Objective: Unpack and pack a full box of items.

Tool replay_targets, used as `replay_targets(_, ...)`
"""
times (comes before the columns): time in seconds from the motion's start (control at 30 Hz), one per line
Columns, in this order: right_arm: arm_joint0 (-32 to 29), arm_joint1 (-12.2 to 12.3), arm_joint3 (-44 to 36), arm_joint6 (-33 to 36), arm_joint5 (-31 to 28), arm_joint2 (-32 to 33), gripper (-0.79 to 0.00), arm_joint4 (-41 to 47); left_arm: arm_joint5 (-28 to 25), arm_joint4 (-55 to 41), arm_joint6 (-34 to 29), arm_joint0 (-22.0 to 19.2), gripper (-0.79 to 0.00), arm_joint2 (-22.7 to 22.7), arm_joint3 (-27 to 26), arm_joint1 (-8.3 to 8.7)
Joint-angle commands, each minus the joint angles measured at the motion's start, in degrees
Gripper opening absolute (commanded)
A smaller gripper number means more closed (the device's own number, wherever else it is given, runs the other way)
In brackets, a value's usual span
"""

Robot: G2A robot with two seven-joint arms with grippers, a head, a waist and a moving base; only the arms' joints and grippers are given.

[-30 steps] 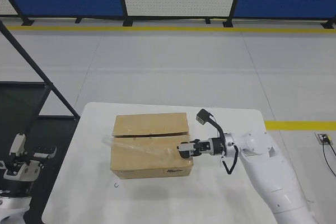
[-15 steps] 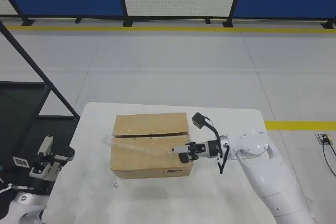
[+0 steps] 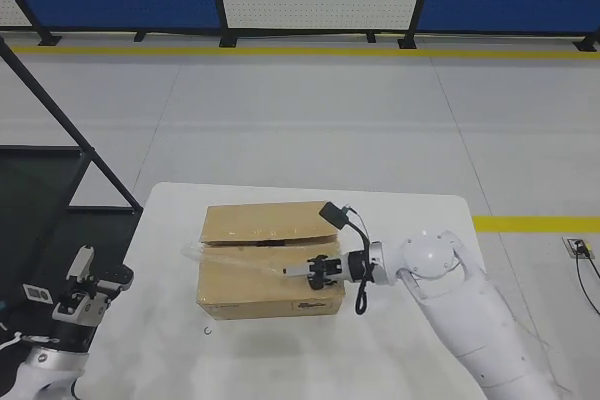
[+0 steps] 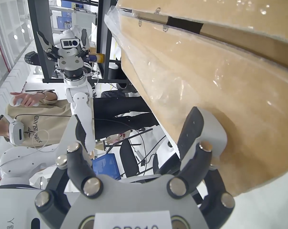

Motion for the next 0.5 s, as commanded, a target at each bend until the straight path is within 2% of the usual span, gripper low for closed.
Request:
replay_targets(0.0, 0.61, -0.22, 0.53, -0.60, 0.13, -0.65, 0.000, 0.43, -0.07, -0.04, -0.01, 0.05, 0.000, -0.05, 0.07, 0.00)
replay_targets(0.47, 4.35, -1.99, 5.17, -3.37, -3.36, -4.12, 0.000, 6.99, -0.81, -0.73, 0.06, 0.52, 0.000, 0.22, 0.73, -0.12)
